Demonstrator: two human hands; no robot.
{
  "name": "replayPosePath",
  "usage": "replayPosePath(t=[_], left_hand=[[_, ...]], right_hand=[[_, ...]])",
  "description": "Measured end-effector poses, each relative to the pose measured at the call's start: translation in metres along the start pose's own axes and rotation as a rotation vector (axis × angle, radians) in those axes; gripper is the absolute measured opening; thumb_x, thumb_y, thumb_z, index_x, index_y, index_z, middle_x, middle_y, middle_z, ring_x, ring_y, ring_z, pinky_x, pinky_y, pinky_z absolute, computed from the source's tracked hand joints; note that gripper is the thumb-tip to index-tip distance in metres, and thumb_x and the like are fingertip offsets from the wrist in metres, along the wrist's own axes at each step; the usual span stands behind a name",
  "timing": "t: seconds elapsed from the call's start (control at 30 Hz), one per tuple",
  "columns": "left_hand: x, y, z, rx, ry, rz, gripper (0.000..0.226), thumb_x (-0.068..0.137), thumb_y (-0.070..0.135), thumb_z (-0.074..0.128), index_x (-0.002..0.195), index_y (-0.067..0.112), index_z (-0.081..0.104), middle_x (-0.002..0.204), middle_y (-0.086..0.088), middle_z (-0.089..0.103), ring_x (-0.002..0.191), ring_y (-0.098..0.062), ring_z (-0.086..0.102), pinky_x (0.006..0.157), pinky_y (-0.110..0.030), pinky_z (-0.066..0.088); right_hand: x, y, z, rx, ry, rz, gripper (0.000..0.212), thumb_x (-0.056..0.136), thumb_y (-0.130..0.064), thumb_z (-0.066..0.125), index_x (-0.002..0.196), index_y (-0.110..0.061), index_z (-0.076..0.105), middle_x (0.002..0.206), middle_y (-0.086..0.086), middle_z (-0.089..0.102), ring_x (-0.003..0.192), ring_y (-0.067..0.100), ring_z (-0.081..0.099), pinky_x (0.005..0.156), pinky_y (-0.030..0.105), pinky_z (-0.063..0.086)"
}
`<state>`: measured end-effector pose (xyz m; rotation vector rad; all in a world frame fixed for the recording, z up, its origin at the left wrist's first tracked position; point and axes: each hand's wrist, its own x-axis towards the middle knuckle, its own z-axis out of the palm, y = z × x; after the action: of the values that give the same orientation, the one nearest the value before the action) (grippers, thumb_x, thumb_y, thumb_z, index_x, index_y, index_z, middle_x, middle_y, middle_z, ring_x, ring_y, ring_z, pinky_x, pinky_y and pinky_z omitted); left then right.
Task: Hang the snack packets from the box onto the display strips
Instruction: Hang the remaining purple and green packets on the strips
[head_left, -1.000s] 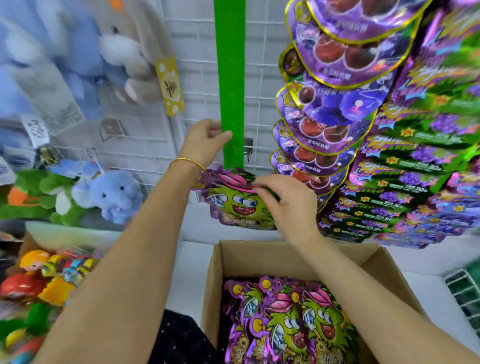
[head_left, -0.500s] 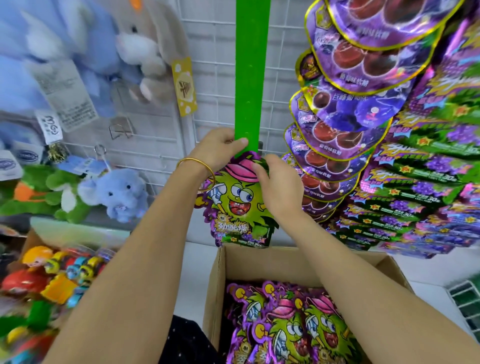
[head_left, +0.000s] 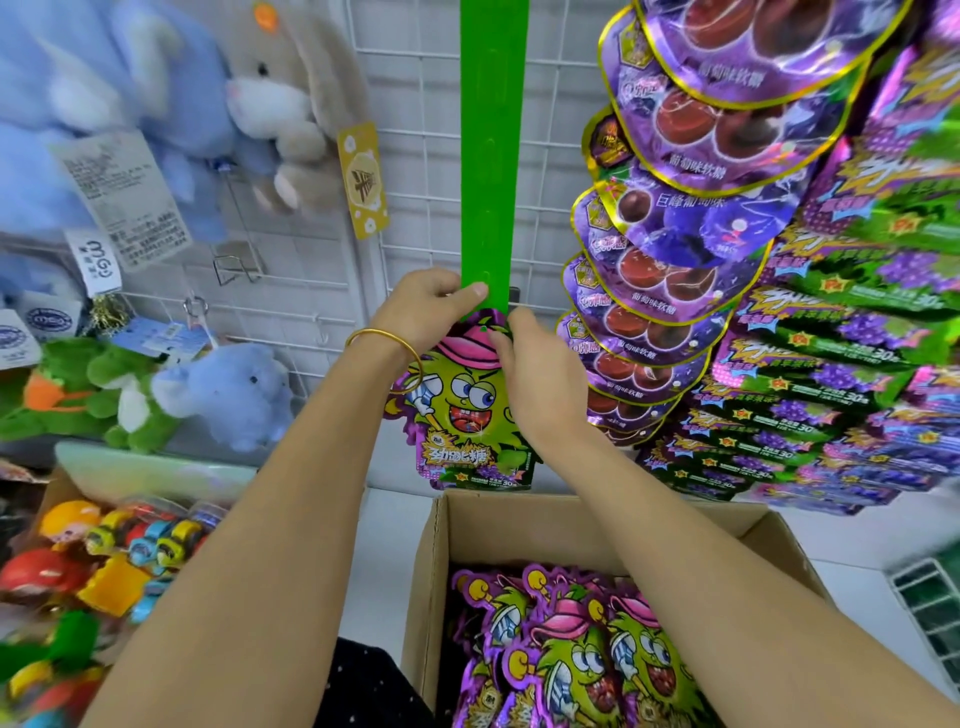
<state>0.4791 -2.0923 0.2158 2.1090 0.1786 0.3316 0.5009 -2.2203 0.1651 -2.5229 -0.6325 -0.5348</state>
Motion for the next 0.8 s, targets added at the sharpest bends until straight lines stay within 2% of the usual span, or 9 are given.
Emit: replayPosePath(t=[0.13,0.2,0.27,0.4,0.47,0.53,0.6,0.7,0.8], left_hand=[[-0.004,-0.005,-0.004,0.010,-0.012,0.032,0.036,0.091,0.025,0.055,0.059,0.017,0.042,0.056,0.001,0.038,0.046,-0.006,0.036,0.041,-0.009,0.027],[-0.008,-0.006,-0.005,-0.017,-0.054,0.027,0.022,0.089,0.016,0.057,0.068,0.017,0.053,0.063,0.004,0.053,0.046,0.005,0.049,0.048,-0.003,0.036],[-0.011,-0.009,-0.005,-0.024,-0.097,0.012,0.003,0.087,0.010,0.060,0.087,0.013,0.059,0.072,0.005,0.060,0.061,0.003,0.057,0.056,-0.003,0.043],[-0.016,-0.015,-0.006,0.054,-0.103,0.058,0.024,0.082,0.003,0.063,0.104,0.012,0.055,0.086,0.008,0.059,0.083,-0.005,0.056,0.077,-0.007,0.045],[-0.020,-0.017,-0.005,0.082,-0.103,0.077,0.032,0.082,-0.002,0.061,0.111,0.009,0.054,0.095,0.005,0.059,0.088,-0.005,0.055,0.077,0.000,0.041],[-0.022,-0.022,-0.003,0.124,-0.086,0.095,0.038,0.081,-0.007,0.059,0.116,0.005,0.053,0.102,-0.003,0.060,0.093,-0.011,0.054,0.079,-0.004,0.041],[-0.024,-0.026,-0.002,0.200,-0.019,0.112,0.035,0.079,-0.009,0.057,0.111,0.003,0.054,0.095,-0.004,0.058,0.090,-0.016,0.052,0.080,-0.015,0.042],[-0.026,-0.030,-0.003,0.231,0.066,0.111,0.036,0.079,-0.012,0.054,0.110,0.004,0.055,0.083,0.003,0.054,0.088,-0.018,0.051,0.079,-0.017,0.040],[-0.026,-0.038,-0.004,0.197,0.086,0.082,0.045,0.080,-0.012,0.053,0.122,0.003,0.051,0.104,-0.010,0.061,0.098,-0.017,0.054,0.092,-0.021,0.041]], right_hand=[[-0.003,0.003,0.005,-0.053,-0.101,-0.030,0.032,0.098,-0.037,0.038,0.108,-0.007,0.044,0.106,0.013,0.059,0.093,0.036,0.060,0.061,0.036,0.035],[-0.004,0.003,0.005,-0.045,-0.124,-0.030,0.034,0.098,-0.037,0.039,0.111,-0.006,0.043,0.109,0.013,0.057,0.095,0.036,0.059,0.062,0.035,0.036],[-0.005,0.003,0.001,-0.037,-0.113,-0.030,0.035,0.096,-0.036,0.042,0.113,-0.006,0.043,0.111,0.013,0.055,0.096,0.034,0.058,0.064,0.037,0.038],[-0.020,0.007,0.000,-0.016,-0.013,-0.121,0.032,0.087,-0.015,0.062,0.113,-0.001,0.051,0.104,0.017,0.056,0.094,0.036,0.058,0.067,0.044,0.052],[-0.032,0.012,0.005,-0.031,0.017,-0.131,0.048,0.071,0.003,0.072,0.115,0.000,0.053,0.099,0.017,0.060,0.090,0.036,0.060,0.062,0.042,0.055],[-0.036,0.013,0.007,-0.039,0.014,-0.131,0.059,0.069,0.012,0.068,0.123,-0.002,0.049,0.105,0.016,0.060,0.096,0.034,0.059,0.070,0.041,0.054],[-0.032,0.010,0.002,-0.011,-0.029,-0.093,0.056,0.076,0.016,0.052,0.127,-0.005,0.044,0.116,0.014,0.055,0.107,0.033,0.051,0.079,0.043,0.048],[-0.023,0.004,-0.002,-0.017,-0.059,-0.069,0.054,0.075,0.019,0.043,0.122,-0.006,0.044,0.117,0.012,0.052,0.107,0.033,0.047,0.078,0.043,0.044],[-0.018,0.001,-0.001,-0.024,-0.058,-0.054,0.051,0.076,0.019,0.042,0.121,-0.006,0.044,0.115,0.012,0.052,0.105,0.032,0.048,0.075,0.042,0.043]])
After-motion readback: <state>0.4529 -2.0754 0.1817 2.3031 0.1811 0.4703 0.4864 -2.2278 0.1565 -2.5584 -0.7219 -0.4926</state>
